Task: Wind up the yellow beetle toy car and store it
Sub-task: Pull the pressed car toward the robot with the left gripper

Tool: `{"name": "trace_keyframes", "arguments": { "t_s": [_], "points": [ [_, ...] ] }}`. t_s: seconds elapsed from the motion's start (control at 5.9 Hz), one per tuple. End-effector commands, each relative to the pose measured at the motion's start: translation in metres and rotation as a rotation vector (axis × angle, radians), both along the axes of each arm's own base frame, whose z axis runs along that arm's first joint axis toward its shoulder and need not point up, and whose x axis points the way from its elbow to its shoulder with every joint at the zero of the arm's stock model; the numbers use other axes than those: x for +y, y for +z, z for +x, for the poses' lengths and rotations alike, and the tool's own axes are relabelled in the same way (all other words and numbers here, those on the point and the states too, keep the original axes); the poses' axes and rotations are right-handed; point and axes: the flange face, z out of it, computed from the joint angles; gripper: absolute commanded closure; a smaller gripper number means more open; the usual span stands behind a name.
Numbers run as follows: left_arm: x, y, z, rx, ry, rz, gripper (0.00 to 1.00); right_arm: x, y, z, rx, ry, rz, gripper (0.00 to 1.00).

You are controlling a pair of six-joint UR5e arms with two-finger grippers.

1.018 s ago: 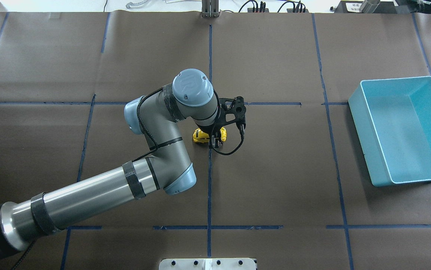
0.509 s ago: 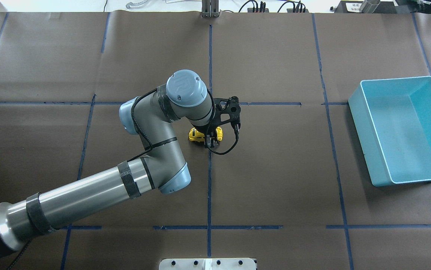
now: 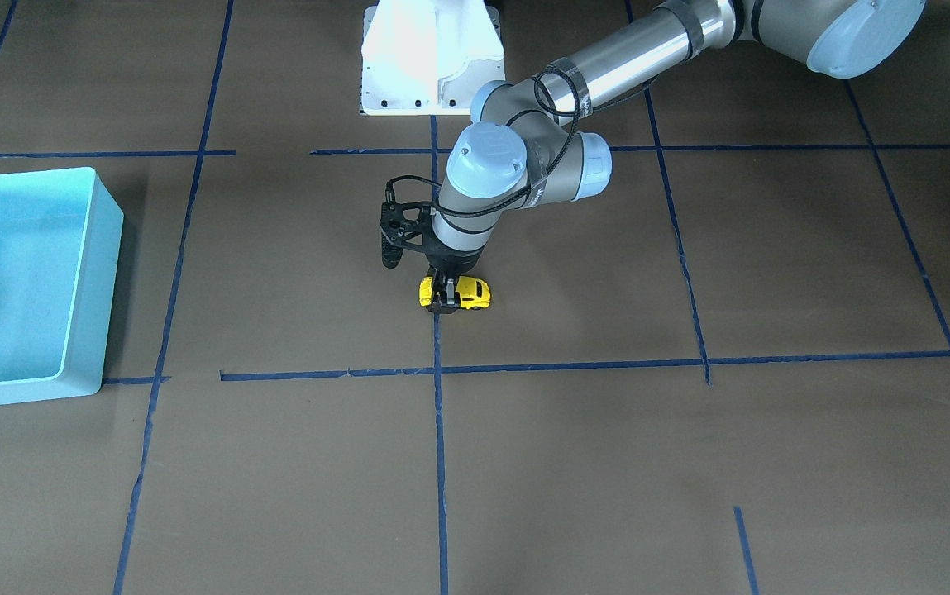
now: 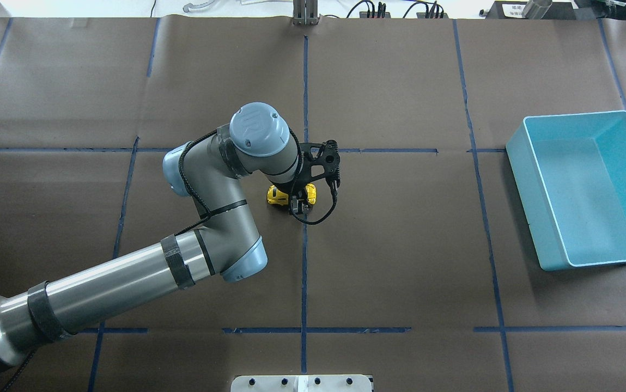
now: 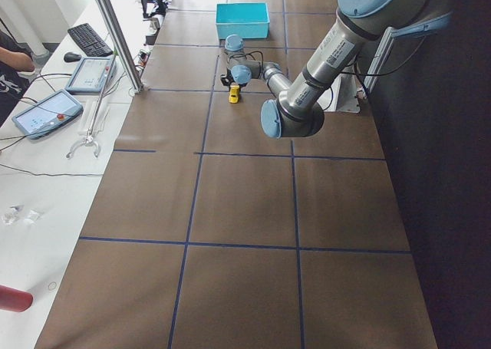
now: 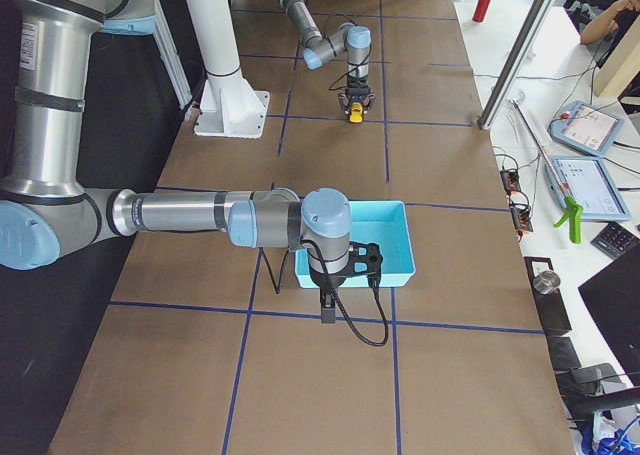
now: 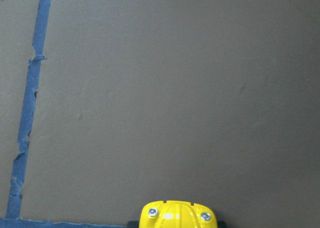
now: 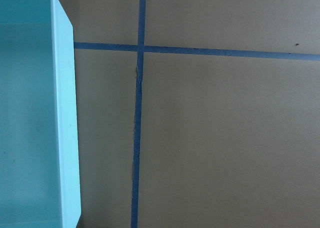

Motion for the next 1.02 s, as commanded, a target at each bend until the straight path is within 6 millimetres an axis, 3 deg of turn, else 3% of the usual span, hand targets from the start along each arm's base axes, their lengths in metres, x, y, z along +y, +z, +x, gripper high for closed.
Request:
{"name": "trace_keyframes", "arguments": {
  "t_s": [0.0,0.85],
  "points": [
    [0.002,0.012,-0.011,0.005,-0.005,0.003,1.00,0.000,0.000,0.000,0.000,0.000,0.000,0.00],
    [0.011,0.055,-0.049,0.031,0.012,-0.007,1.00,0.000,0.000,0.000,-0.001,0.000,0.001,0.00]
  ]
}}
